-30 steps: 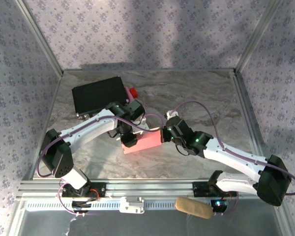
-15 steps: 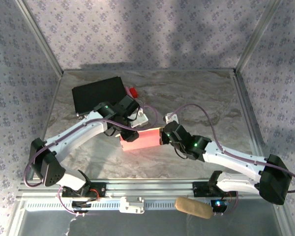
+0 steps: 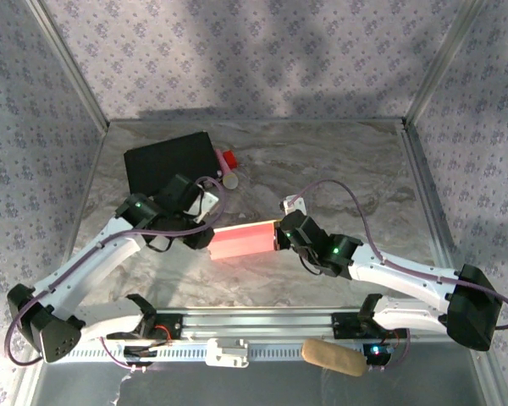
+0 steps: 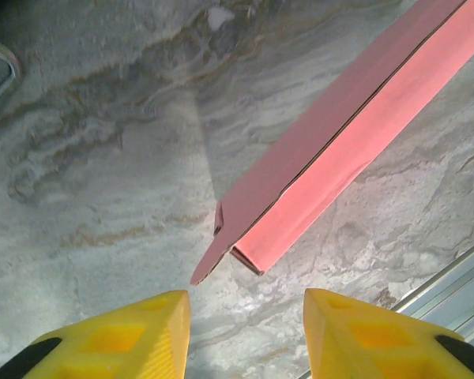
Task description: Fold the paper box
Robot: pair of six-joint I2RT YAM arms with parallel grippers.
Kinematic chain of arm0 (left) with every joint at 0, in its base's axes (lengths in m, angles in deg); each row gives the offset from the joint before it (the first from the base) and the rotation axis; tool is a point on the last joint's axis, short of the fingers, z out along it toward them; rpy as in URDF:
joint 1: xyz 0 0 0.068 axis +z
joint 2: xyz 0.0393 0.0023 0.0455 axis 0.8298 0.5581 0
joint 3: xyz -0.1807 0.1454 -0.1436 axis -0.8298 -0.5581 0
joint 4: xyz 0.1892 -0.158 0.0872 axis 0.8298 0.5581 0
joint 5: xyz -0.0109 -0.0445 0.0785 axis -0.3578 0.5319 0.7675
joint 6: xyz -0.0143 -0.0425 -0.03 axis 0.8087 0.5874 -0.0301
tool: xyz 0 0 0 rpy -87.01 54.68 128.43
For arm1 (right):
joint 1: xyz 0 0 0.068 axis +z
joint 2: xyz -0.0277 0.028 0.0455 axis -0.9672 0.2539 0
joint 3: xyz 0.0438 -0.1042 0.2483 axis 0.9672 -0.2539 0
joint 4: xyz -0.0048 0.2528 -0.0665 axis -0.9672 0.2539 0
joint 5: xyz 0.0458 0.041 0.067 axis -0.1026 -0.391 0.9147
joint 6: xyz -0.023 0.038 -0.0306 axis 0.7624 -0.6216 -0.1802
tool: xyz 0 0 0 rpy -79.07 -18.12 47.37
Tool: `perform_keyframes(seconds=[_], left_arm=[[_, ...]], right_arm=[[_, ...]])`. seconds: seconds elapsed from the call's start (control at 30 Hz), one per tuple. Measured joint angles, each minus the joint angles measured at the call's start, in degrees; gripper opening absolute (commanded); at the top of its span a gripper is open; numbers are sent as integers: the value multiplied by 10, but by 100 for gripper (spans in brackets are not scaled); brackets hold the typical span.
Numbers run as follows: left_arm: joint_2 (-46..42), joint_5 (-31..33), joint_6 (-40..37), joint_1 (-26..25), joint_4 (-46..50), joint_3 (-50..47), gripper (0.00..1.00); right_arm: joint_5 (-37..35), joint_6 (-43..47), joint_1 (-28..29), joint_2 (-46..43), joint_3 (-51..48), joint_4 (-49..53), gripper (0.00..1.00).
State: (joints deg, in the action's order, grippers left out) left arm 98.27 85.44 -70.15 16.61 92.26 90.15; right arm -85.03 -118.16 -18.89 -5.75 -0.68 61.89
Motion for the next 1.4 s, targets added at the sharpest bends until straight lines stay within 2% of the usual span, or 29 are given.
perform_keyframes(seconds=[0.27, 0.57, 0.77, 1.0, 1.13, 1.4], left_arm=[[8, -6, 22, 31, -6, -12, 36], [30, -36, 43, 33, -34, -31, 25], [29, -43, 51, 33, -38, -31, 24], [31, -48, 64, 34, -50, -37, 15], [30, -47, 83, 35, -50, -37, 6], [30, -48, 131, 36, -52, -38, 2]], right_arm=[[-2, 0, 2, 2, 0, 0, 0], [-3, 0, 2, 4, 3, 1, 0], [-4, 0, 2, 7, 5, 1, 0], [-6, 0, 2, 9, 5, 1, 0], [-9, 0, 2, 9, 5, 1, 0], [-14, -1, 4, 10, 6, 1, 0]])
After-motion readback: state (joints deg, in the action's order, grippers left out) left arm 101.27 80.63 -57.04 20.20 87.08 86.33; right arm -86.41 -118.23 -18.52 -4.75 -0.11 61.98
